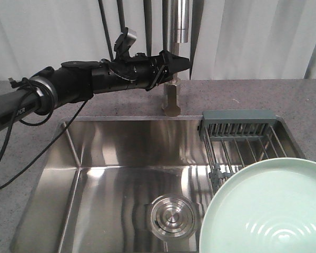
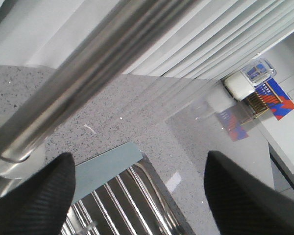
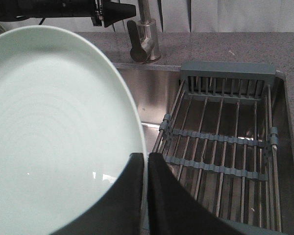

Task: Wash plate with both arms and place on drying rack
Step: 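Raise the left arm and reach toward the faucet handle, then push the faucet handle upward with the left gripper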

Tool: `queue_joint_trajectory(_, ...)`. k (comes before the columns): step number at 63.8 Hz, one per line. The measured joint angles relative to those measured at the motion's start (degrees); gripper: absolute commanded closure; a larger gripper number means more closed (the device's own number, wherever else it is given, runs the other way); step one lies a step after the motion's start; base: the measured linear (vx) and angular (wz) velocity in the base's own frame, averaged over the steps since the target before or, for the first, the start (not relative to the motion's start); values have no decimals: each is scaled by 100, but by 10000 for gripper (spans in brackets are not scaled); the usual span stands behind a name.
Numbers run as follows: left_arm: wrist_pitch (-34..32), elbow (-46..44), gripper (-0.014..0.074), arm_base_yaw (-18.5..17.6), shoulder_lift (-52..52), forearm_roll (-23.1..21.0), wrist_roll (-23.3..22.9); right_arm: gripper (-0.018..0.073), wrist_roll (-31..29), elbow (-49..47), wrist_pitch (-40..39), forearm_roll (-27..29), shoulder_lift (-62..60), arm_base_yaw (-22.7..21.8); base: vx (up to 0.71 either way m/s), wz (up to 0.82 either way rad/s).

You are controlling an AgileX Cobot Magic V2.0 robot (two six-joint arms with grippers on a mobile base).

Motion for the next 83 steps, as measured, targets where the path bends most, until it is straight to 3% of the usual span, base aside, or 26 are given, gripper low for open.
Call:
queue_joint_trajectory(21,248,0,63,-99,169,72,-186,561,0,0,0,0,0,0,0,0)
queue_joint_trajectory(41,739,-89,63,-99,169,1195,-862,561,0,0,0,0,0,0,0,0)
queue_joint_trajectory(55,763,-132,80,-77,169,1428,-1076,561,0,0,0,0,0,0,0,0)
queue_joint_trajectory(68,1113,-85,196,172,-7,1654,-1275,561,0,0,0,0,0,0,0,0)
queue_joint_trajectory(83,1820,-66,503,657,-588,2233,-1509,561,0,0,0,0,0,0,0,0)
